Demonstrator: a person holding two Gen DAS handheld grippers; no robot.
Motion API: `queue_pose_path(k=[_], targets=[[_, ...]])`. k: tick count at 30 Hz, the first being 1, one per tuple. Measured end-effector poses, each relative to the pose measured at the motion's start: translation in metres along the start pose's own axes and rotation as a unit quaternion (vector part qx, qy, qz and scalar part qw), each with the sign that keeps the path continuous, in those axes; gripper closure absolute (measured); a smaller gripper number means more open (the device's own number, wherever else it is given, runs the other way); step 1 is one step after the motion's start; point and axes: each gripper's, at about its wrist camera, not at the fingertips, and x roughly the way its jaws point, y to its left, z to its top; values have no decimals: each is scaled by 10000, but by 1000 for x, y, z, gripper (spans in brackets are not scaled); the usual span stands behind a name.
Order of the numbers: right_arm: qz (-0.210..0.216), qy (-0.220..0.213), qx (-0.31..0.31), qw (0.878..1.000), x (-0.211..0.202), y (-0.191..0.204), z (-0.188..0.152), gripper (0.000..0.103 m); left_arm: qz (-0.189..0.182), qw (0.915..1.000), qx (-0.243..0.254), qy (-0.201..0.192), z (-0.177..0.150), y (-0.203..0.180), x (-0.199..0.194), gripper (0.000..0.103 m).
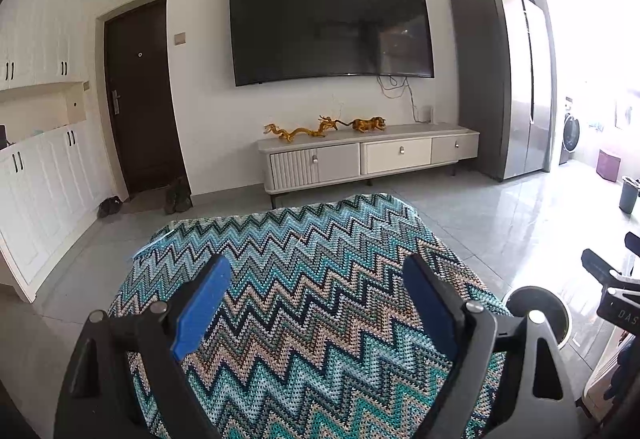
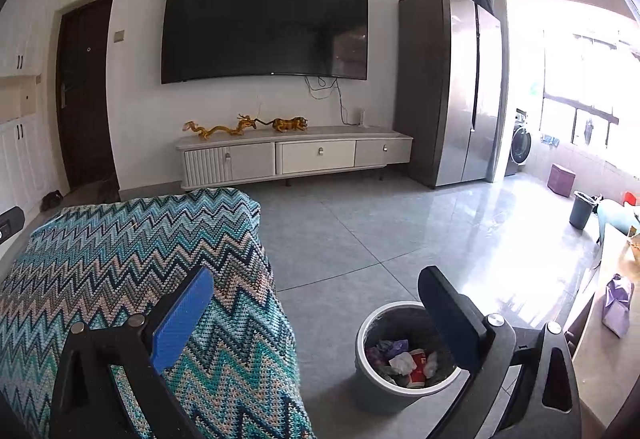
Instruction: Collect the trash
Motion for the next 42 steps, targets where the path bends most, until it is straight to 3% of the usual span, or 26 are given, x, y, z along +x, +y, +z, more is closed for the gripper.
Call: queue_pose_path(k=[42], targets=[[-216,41,302,9993,4,-23,-8,0,-151,9995,236,114,-7,-19,0,15]])
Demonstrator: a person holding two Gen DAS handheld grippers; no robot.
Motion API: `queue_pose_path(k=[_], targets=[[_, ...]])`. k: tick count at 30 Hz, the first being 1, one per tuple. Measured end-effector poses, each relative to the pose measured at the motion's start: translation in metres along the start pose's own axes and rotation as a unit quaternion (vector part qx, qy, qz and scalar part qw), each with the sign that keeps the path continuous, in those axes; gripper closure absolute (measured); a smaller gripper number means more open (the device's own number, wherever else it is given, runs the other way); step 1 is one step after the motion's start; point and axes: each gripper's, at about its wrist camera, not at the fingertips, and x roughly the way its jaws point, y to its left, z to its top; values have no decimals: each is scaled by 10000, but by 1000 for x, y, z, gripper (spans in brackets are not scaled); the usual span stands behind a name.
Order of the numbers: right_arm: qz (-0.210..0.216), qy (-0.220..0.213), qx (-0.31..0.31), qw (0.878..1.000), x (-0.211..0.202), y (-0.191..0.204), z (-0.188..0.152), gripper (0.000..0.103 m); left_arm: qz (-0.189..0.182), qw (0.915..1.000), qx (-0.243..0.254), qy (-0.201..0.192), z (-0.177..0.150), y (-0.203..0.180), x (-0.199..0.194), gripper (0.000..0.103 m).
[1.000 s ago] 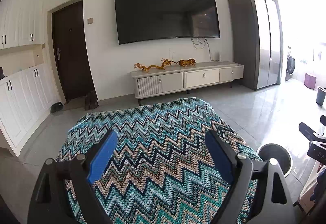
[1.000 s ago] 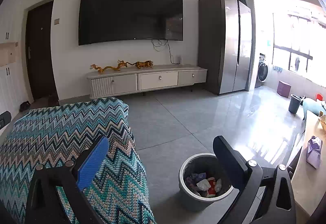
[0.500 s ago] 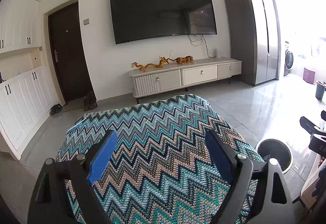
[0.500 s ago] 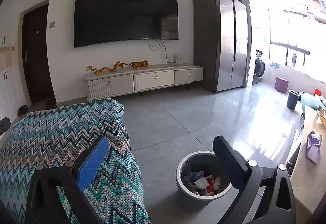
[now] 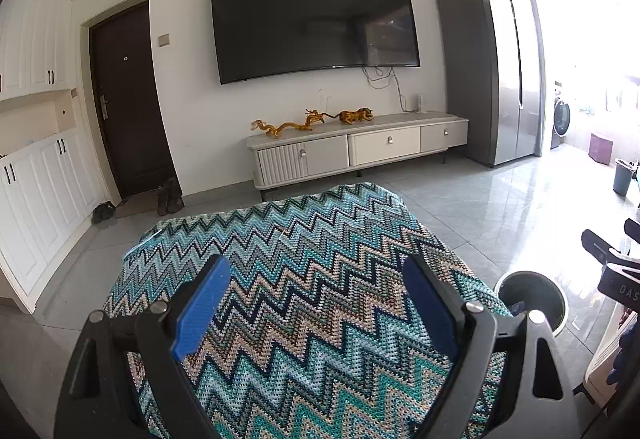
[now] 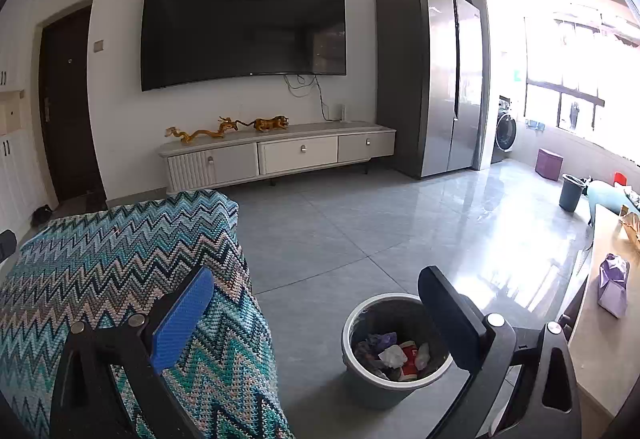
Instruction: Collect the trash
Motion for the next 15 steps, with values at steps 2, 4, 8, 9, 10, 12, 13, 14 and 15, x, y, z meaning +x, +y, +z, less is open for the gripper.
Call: queue_pose_path(k=[2,4,8,9,10,12,13,14,15], targets=[[-18,-5,4,10000,0,0,0,0,-3,10000,0,0,0,0,0,15],[-38,-15,2,10000,-1,0,0,0,0,10000,0,1,0,0,0,15],[-59,-32,-7,10000,-3,0,0,0,3,10000,-2,0,0,1,0,15],[-61,-33,-6,10000,-3,0,0,0,6,10000,-9,-1,1,1,0,15],[-63,-34,-5,10000,-3,0,0,0,8,10000,-16,-1,1,1,0,15],[-70,-37,-6,10000,-3,0,0,0,4,10000,-27,6,1,1,-1,15],[-76,-39,-3,10000,-3,0,0,0,-3,10000,-33,11,1,0,-1,15],[-77,-41,-3,10000,-4,0,0,0,-6,10000,-35,11,2,0,-1,15],[-79,-43,-4,10000,-4,0,0,0,-7,10000,-34,10,2,0,-1,15]])
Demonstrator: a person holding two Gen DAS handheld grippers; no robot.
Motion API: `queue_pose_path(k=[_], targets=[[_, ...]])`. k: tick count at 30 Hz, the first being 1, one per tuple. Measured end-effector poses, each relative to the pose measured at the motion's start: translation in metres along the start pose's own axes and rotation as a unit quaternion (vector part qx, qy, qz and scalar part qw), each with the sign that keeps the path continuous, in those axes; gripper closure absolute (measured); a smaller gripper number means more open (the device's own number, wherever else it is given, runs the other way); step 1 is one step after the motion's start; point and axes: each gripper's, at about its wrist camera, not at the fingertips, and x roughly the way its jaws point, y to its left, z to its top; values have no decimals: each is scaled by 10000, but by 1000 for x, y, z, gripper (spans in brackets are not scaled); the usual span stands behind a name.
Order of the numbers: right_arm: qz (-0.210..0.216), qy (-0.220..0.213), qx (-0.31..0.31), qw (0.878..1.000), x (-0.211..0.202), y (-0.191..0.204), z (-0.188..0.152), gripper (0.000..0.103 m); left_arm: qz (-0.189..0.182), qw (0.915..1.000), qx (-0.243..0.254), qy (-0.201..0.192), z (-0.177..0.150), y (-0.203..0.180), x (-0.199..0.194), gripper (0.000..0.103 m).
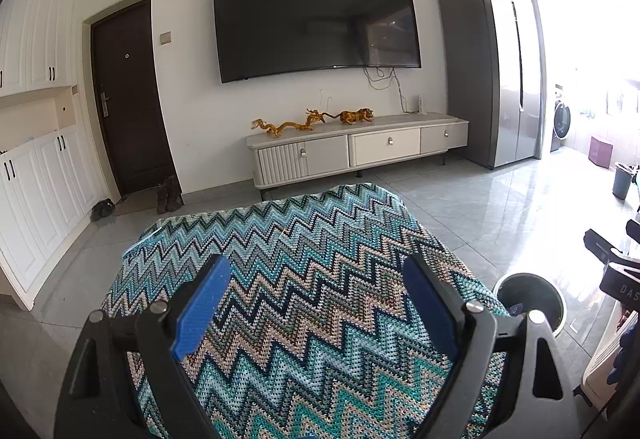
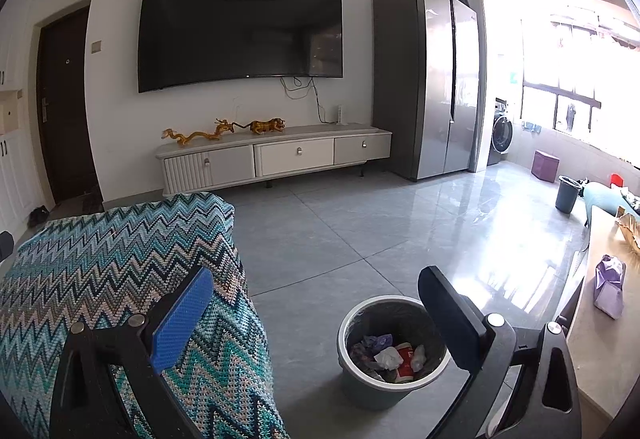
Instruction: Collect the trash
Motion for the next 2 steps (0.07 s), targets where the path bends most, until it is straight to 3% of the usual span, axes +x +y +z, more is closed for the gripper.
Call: queue_pose_path(k=[2], targets=[[-12,-8,3,10000,-1,0,0,0,1,10000,-2,2,0,0,0,15]])
